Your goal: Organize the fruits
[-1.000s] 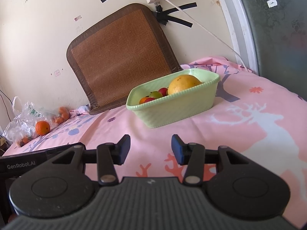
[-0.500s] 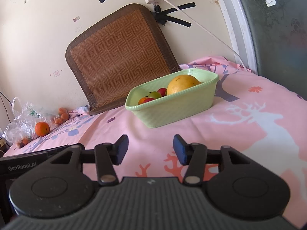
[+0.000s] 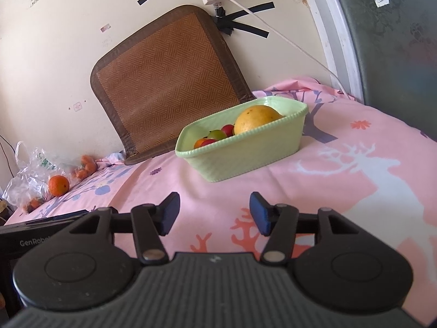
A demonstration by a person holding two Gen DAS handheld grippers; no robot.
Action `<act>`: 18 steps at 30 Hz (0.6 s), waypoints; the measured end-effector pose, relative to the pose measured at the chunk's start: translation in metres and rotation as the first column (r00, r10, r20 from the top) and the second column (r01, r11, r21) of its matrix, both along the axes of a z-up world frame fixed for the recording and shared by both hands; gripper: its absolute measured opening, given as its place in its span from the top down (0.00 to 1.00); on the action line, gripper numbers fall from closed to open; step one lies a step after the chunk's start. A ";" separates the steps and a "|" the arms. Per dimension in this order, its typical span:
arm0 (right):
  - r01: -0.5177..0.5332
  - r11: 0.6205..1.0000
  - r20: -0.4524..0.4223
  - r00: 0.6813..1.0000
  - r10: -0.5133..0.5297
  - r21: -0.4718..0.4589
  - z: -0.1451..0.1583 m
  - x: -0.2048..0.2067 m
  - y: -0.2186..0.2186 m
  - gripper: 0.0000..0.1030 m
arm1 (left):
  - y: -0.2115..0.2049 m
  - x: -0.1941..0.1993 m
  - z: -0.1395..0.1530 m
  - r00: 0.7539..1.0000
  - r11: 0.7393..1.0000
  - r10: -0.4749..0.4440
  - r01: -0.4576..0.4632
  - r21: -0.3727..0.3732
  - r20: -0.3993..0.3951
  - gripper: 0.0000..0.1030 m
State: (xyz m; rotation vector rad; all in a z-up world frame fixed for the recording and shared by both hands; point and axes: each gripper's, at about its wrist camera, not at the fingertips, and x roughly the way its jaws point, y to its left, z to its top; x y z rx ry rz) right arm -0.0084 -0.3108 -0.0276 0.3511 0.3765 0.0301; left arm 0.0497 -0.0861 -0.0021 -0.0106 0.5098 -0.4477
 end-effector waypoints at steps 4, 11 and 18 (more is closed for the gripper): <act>-0.005 1.000 0.005 1.000 0.005 0.000 0.000 -0.001 0.000 0.43 | 0.001 0.006 -0.001 0.998 0.998 0.054 -0.054 0.019 -0.033 0.18; -0.011 1.000 0.011 1.000 0.011 -0.008 0.001 -0.001 0.001 0.43 | 0.004 0.010 -0.002 0.991 0.991 0.128 -0.126 0.040 -0.045 0.09; -0.011 1.000 0.012 1.000 0.011 -0.008 0.001 -0.001 0.001 0.42 | 0.003 0.004 0.003 0.987 0.986 0.156 -0.154 0.069 -0.023 0.00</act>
